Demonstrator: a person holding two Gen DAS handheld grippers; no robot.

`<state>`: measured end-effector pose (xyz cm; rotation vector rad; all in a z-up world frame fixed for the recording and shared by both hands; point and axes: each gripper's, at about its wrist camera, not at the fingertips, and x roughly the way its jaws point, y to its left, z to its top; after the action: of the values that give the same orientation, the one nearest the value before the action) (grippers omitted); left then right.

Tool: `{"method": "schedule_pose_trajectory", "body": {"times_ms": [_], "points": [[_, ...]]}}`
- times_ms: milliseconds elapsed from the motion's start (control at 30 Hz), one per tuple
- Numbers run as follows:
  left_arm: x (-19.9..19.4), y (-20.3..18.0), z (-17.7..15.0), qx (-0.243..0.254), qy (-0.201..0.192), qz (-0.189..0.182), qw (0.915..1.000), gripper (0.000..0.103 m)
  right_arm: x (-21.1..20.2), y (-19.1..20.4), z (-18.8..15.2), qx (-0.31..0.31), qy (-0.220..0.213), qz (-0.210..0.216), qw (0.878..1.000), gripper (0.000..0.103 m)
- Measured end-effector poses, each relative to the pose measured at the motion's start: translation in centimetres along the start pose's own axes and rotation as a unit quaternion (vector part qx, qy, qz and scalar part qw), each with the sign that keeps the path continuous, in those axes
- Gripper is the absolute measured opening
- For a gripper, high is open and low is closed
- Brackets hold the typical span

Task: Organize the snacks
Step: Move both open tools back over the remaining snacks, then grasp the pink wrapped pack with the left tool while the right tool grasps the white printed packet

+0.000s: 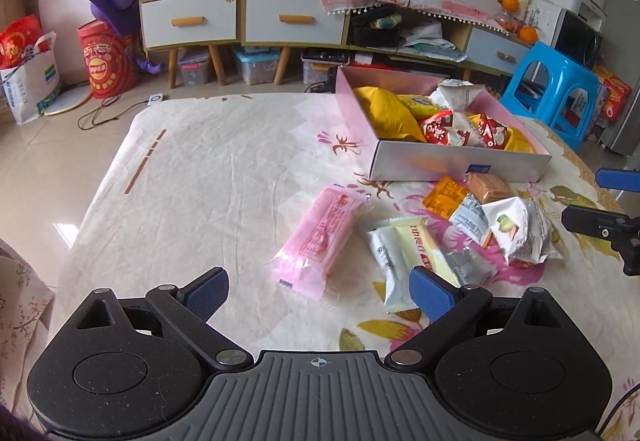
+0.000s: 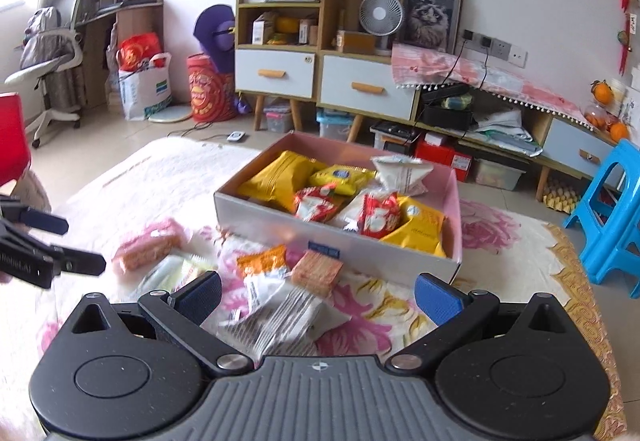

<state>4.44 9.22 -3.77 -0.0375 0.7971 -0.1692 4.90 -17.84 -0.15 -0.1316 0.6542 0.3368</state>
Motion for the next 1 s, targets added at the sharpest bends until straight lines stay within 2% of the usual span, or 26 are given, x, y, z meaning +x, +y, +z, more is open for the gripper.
{"method": "schedule_pose_trajectory", "body": {"times_ms": [367,1000], "points": [[2.0,1.3,-0.5,0.024,-0.032,-0.011,0.9991,0.098,1.1,0.8,-1.6,0.002,0.022,0.014,1.000,0.095],[5.6,2.4,-0.1,0.011,-0.039,-0.050,0.9979,0.096,4.4,1.6,-2.5,0.029,0.045,0.041,0.998,0.095]]}}
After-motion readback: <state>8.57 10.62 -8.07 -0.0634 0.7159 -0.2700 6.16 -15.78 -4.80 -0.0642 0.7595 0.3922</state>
